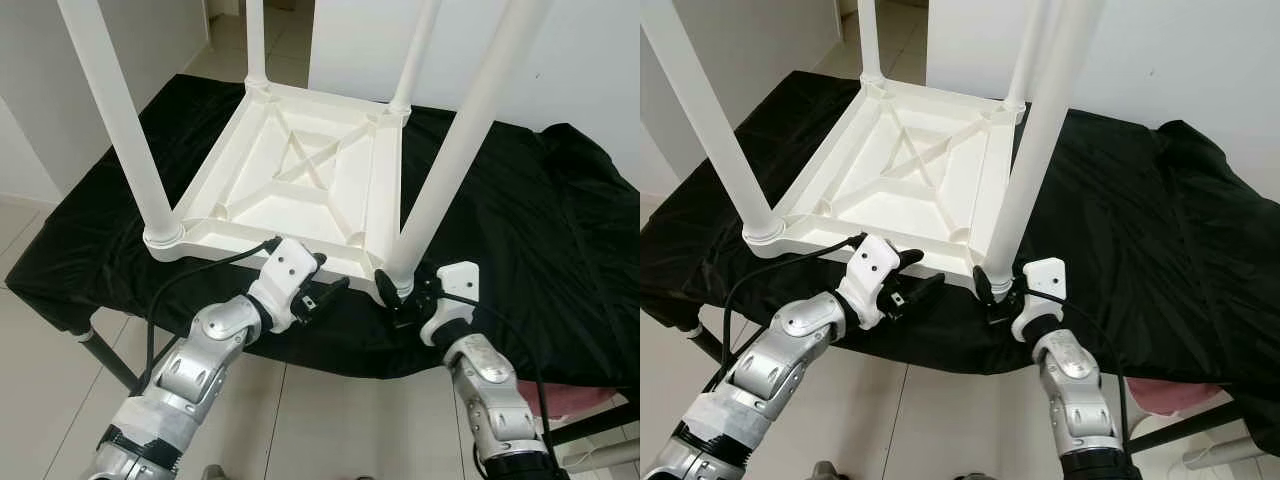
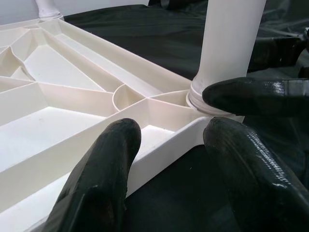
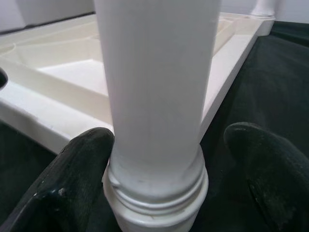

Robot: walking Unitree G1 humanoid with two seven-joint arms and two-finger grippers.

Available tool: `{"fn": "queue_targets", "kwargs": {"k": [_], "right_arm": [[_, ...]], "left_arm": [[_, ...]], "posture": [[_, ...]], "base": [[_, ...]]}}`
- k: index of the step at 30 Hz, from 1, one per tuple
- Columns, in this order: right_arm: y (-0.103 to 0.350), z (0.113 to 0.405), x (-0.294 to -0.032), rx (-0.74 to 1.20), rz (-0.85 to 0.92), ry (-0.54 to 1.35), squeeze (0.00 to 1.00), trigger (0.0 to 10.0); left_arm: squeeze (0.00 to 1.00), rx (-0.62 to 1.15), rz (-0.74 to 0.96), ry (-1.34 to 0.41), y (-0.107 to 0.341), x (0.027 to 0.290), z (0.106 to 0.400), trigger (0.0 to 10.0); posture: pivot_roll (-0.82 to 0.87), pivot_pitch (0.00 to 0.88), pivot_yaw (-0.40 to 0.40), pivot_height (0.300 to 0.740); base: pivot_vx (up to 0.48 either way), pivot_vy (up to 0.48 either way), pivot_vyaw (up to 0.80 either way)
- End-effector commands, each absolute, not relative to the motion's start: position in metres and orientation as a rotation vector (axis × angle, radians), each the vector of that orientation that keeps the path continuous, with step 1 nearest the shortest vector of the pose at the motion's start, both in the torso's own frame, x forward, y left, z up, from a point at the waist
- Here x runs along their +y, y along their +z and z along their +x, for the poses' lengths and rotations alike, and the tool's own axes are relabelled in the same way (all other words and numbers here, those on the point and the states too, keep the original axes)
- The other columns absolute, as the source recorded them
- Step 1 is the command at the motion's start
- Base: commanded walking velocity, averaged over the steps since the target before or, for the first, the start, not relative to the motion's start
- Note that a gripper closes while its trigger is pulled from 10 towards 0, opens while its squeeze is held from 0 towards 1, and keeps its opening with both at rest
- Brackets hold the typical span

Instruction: Building children table

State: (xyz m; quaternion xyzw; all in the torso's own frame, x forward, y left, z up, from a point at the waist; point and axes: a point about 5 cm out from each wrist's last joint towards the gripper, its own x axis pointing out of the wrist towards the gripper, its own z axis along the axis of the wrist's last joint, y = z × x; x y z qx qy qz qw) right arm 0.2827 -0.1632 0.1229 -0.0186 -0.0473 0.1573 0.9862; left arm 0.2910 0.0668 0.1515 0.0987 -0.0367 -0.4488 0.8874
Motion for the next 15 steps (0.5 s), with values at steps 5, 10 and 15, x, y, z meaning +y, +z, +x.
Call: {"fn": "queue_targets", "kwargs": {"k": [5, 10, 15], "right_arm": [[0.13, 0.297, -0.176, -0.11, -0.102, 0.491, 0.0, 10.0], [0.135, 0.306, -0.168, -0.099, -0.135, 0.606, 0.0, 10.0], [0.133, 0.313, -0.163, -0.08, -0.154, 0.649, 0.0, 4.8]], "left_arm": [[0.0, -0.076, 0.226, -1.018, 0.152, 0.063, 0.29, 10.0], [0.0, -0.078, 0.221, -1.034, 0.153, 0.061, 0.289, 10.0], [0.0, -0.085, 0.22, -1.038, 0.154, 0.06, 0.289, 10.0]], "posture": [[-0.05, 0.059, -0.029, 0.74], [-0.05, 0.064, -0.027, 0.74], [-0.04, 0.063, -0.034, 0.74]], "base": [[0.0, 0.0, 0.0], [0.0, 0.0, 0.0], [0.0, 0.0, 0.0]]}}
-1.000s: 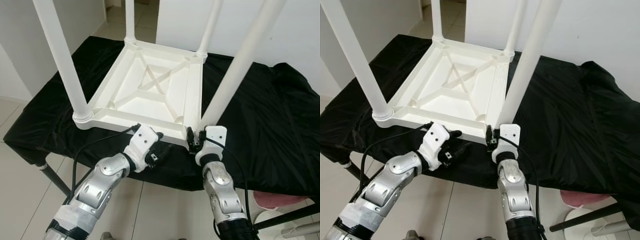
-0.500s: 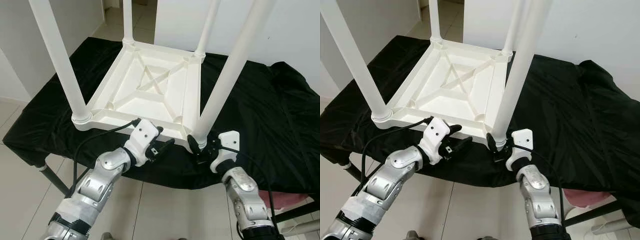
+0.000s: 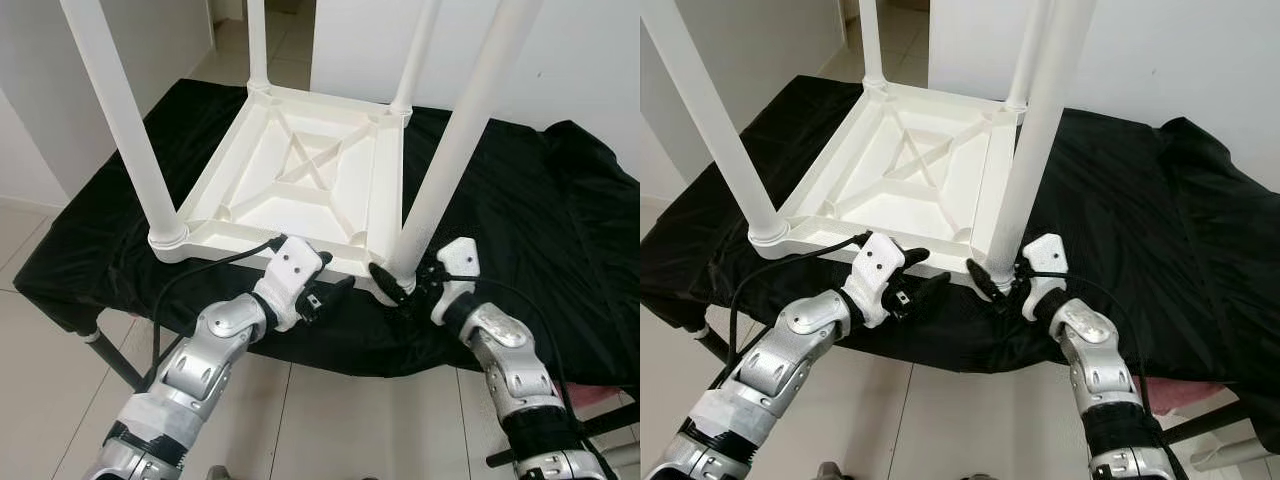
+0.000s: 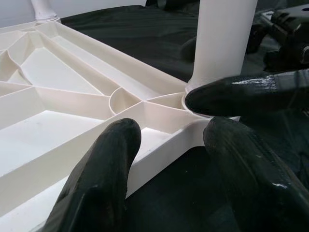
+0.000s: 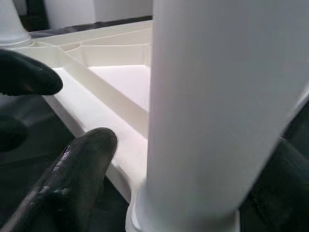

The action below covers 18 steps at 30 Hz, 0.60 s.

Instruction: Building children table

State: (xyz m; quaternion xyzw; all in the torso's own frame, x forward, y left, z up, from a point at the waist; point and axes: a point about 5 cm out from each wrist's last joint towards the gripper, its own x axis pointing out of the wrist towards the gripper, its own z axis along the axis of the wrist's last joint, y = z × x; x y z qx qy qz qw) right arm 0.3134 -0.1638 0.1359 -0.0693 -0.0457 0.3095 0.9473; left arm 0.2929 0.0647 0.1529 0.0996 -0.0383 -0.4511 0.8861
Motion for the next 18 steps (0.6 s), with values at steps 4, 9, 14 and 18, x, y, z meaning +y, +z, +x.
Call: {"fn": "queue_targets", "kwargs": {"k": [4, 9, 14, 18], "right_arm": [[0.1284, 0.3136, -0.1617, -0.064, -0.143, 0.673, 0.0, 0.0], [0.126, 0.3149, -0.1626, -0.068, -0.135, 0.682, 0.0, 0.0], [0.1249, 0.3155, -0.1637, -0.072, -0.127, 0.675, 0.0, 4.7], [0.1263, 0.3126, -0.1648, -0.084, -0.092, 0.622, 0.0, 10.0]], "left_arm": [[0.0, -0.089, 0.218, -1.037, 0.155, 0.0598, 0.2899, 10.0], [0.0, -0.092, 0.219, -1.042, 0.1559, 0.0592, 0.2912, 10.0], [0.0, -0.095, 0.222, -1.05, 0.1571, 0.0577, 0.2917, 10.0], [0.0, -0.092, 0.225, -1.066, 0.1568, 0.0572, 0.2902, 10.0]], "posture": [[-0.04, 0.061, -0.032, 0.74], [-0.04, 0.061, -0.025, 0.74], [-0.04, 0.065, -0.015, 0.74], [-0.04, 0.068, -0.007, 0.74]], "base": [[0.0, 0.0, 0.0], [0.0, 0.0, 0.0], [0.0, 0.0, 0.0], [0.0, 0.0, 0.0]]}}
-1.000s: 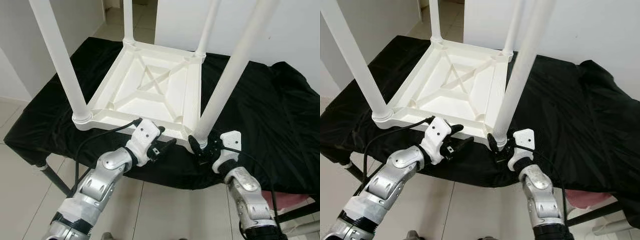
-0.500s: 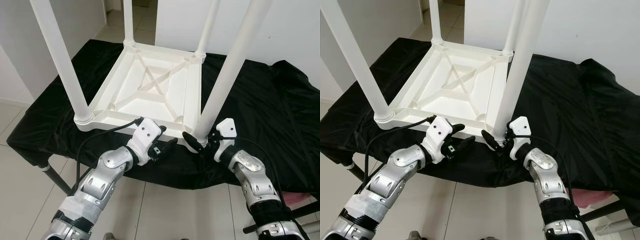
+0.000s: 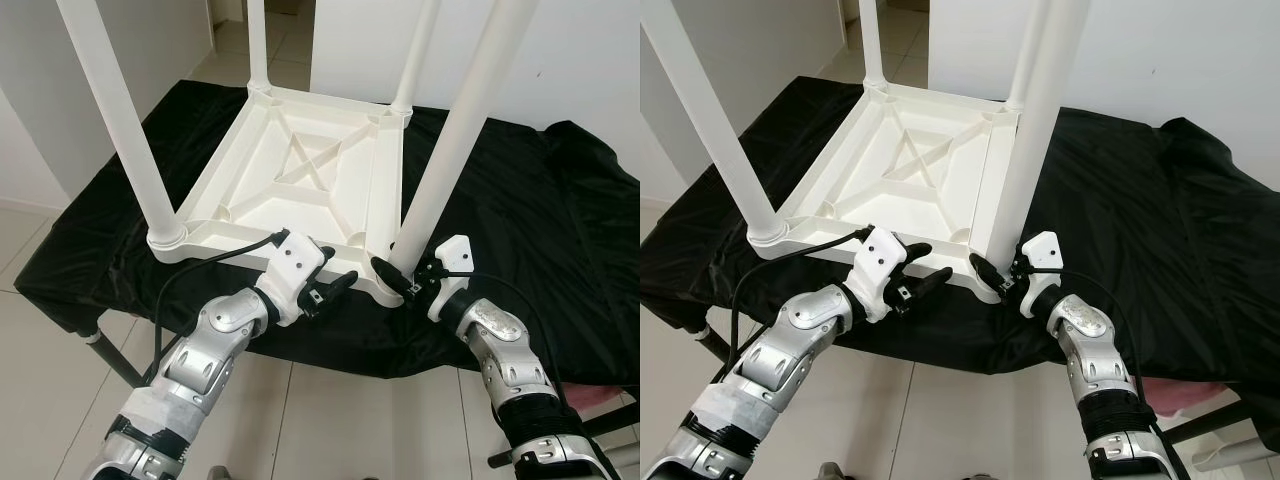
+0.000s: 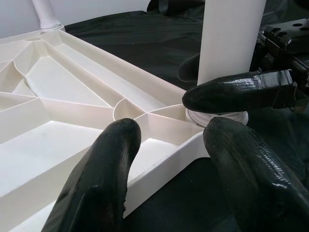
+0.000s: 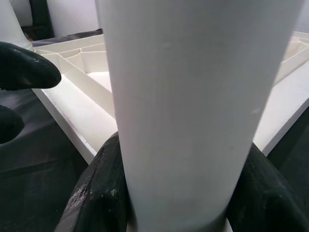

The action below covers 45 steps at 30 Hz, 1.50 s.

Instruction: Building children table

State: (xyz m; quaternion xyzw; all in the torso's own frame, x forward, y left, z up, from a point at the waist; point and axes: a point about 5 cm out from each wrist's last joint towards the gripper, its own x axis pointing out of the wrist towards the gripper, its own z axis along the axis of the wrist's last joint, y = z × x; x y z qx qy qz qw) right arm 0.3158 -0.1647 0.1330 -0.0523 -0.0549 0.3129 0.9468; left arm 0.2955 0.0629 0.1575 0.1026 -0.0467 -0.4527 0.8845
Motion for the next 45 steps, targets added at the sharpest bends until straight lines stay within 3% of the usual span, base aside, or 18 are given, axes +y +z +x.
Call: {"fn": "queue_targets", "kwargs": {"k": [1, 5, 6, 14, 18, 24, 35, 37, 38, 39, 40, 45], "right_arm": [[0.126, 0.312, -0.165, -0.086, -0.078, 0.576, 0.0, 10.0], [0.126, 0.313, -0.165, -0.087, -0.069, 0.544, 0.0, 10.0], [0.125, 0.31, -0.164, -0.083, -0.041, 0.424, 0.0, 10.0], [0.121, 0.298, -0.153, -0.086, 0.001, 0.237, 0.0, 10.0], [0.108, 0.285, -0.138, -0.039, 0.088, 0.039, 0.0, 10.0], [0.113, 0.28, -0.115, -0.052, 0.11, 0.114, 0.0, 10.0], [0.115, 0.278, -0.121, -0.046, 0.069, 0.098, 0.0, 10.0], [0.116, 0.278, -0.121, -0.05, 0.068, 0.108, 0.05, 10.0], [0.118, 0.277, -0.123, -0.059, 0.07, 0.117, 0.93, 10.0], [0.119, 0.277, -0.124, -0.065, 0.073, 0.122, 0.93, 10.0], [0.12, 0.276, -0.124, -0.075, 0.074, 0.144, 1.0, 10.0], [0.122, 0.275, -0.134, -0.094, 0.06, 0.167, 1.0, 10.0]], "left_arm": [[0.0, -0.088, 0.226, -1.07, 0.156, 0.058, 0.29, 10.0], [0.0, -0.085, 0.227, -1.072, 0.155, 0.058, 0.291, 10.0], [0.0, -0.085, 0.22, -1.076, 0.155, 0.056, 0.29, 10.0], [0.0, -0.085, 0.216, -1.08, 0.154, 0.053, 0.286, 10.0], [0.0, -0.078, 0.202, -1.057, 0.15, 0.055, 0.282, 10.0], [0.0, -0.07, 0.188, -1.031, 0.147, 0.058, 0.278, 10.0], [0.0, -0.069, 0.193, -1.02, 0.147, 0.061, 0.278, 10.0], [0.0, -0.068, 0.192, -1.02, 0.146, 0.061, 0.277, 10.0], [0.0, -0.067, 0.192, -1.021, 0.146, 0.061, 0.276, 10.0], [0.0, -0.066, 0.191, -1.021, 0.146, 0.06, 0.275, 10.0], [0.0, -0.065, 0.191, -1.022, 0.145, 0.06, 0.275, 10.0], [0.0, -0.065, 0.191, -1.023, 0.145, 0.06, 0.274, 10.0]], "posture": [[-0.05, 0.069, -0.002, 0.74], [-0.05, 0.069, -0.002, 0.74], [-0.05, 0.073, 0.001, 0.74], [-0.03, 0.088, -0.021, 0.74], [-0.01, 0.104, -0.05, 0.74], [-0.01, 0.107, -0.06, 0.74], [0.0, 0.103, -0.07, 0.74], [0.0, 0.1, -0.072, 0.74], [0.0, 0.097, -0.072, 0.74], [0.0, 0.097, -0.072, 0.74], [0.0, 0.094, -0.073, 0.74], [0.0, 0.088, -0.076, 0.74]], "base": [[0.0, 0.0, 0.0], [0.0, 0.0, 0.0], [0.0, 0.0, 0.0], [0.0, 0.0, 0.0], [0.0, 0.0, 0.0], [0.0, 0.0, 0.0], [0.0, 0.0, 0.0], [0.0, 0.0, 0.0], [0.0, 0.0, 0.0], [0.0, 0.0, 0.0], [0.0, 0.0, 0.0], [0.0, 0.0, 0.0]]}}
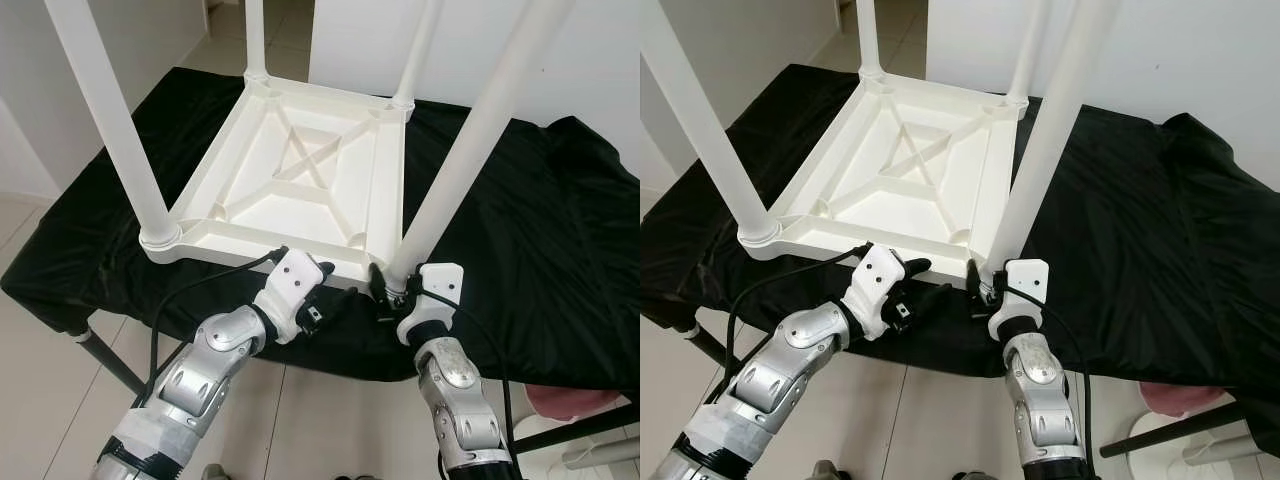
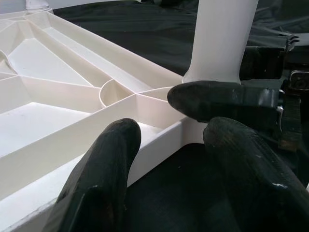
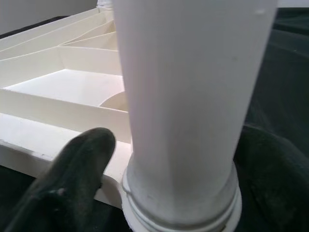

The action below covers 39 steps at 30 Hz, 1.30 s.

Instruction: Building children table

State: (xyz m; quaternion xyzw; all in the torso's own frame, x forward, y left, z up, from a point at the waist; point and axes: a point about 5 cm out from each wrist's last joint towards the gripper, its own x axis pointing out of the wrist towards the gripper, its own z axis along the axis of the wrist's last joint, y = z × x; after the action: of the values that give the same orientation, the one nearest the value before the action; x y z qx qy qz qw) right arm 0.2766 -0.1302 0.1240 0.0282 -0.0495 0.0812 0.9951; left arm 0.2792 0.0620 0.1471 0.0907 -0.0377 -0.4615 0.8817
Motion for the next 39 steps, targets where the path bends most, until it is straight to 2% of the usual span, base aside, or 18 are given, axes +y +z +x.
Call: {"fn": "queue_targets", "kwargs": {"k": [1, 7, 8, 10, 15, 19, 25, 26, 27, 28, 29, 39], "right_arm": [[0.123, 0.275, -0.138, -0.097, 0.055, 0.175, 1.0, 10.0], [0.126, 0.273, -0.156, -0.108, 0.016, 0.245, 1.0, 10.0], [0.126, 0.273, -0.161, -0.108, -0.002, 0.305, 0.0, 10.0], [0.126, 0.273, -0.161, -0.108, -0.002, 0.305, 0.0, 10.0], [0.125, 0.277, -0.171, -0.093, -0.073, 0.49, 0.0, 10.0], [0.125, 0.294, -0.167, -0.073, -0.117, 0.619, 0.0, 10.0], [0.126, 0.308, -0.159, -0.068, -0.14, 0.654, 0.0, 10.0], [0.125, 0.31, -0.156, -0.064, -0.137, 0.665, 0.0, 5.7], [0.124, 0.312, -0.155, -0.059, -0.135, 0.672, 0.0, 0.8], [0.124, 0.312, -0.155, -0.059, -0.135, 0.672, 0.0, 0.8], [0.122, 0.312, -0.153, -0.053, -0.129, 0.681, 0.0, 0.0], [0.119, 0.314, -0.162, -0.049, -0.119, 0.68, 0.0, 0.0]], "left_arm": [[0.0, -0.065, 0.191, -1.023, 0.145, 0.06, 0.274, 10.0], [0.0, -0.063, 0.192, -1.022, 0.144, 0.061, 0.274, 10.0], [0.0, -0.061, 0.191, -1.022, 0.144, 0.061, 0.274, 10.0], [0.0, -0.061, 0.191, -1.022, 0.144, 0.061, 0.274, 10.0], [0.0, -0.058, 0.192, -1.026, 0.143, 0.061, 0.274, 10.0], [0.0, -0.064, 0.195, -1.03, 0.145, 0.06, 0.276, 10.0], [0.0, -0.071, 0.196, -1.031, 0.147, 0.058, 0.278, 10.0], [0.0, -0.071, 0.196, -1.031, 0.147, 0.058, 0.278, 10.0], [0.0, -0.072, 0.197, -1.031, 0.147, 0.059, 0.278, 10.0], [0.0, -0.072, 0.197, -1.031, 0.147, 0.059, 0.278, 10.0], [0.0, -0.073, 0.198, -1.03, 0.147, 0.059, 0.278, 10.0], [0.0, -0.075, 0.197, -1.025, 0.147, 0.06, 0.278, 10.0]], "posture": [[0.0, 0.086, -0.078, 0.74], [0.0, 0.084, -0.079, 0.74], [-0.01, 0.082, -0.076, 0.74], [-0.01, 0.082, -0.076, 0.74], [-0.01, 0.074, -0.069, 0.74], [-0.02, 0.063, -0.068, 0.74], [-0.01, 0.057, -0.068, 0.74], [-0.01, 0.056, -0.068, 0.74], [-0.01, 0.055, -0.069, 0.74], [-0.01, 0.055, -0.069, 0.74], [0.0, 0.056, -0.069, 0.74], [0.0, 0.066, -0.069, 0.74]], "base": [[0.0, 0.0, 0.0], [0.0, 0.0, 0.0], [0.0, 0.0, 0.0], [0.0, 0.0, 0.0], [0.0, 0.0, 0.0], [0.0, 0.0, 0.0], [0.0, 0.0, 0.0], [0.0, 0.0, 0.0], [0.0, 0.0, 0.0], [0.0, 0.0, 0.0], [0.0, 0.0, 0.0], [0.0, 0.0, 0.0]]}}
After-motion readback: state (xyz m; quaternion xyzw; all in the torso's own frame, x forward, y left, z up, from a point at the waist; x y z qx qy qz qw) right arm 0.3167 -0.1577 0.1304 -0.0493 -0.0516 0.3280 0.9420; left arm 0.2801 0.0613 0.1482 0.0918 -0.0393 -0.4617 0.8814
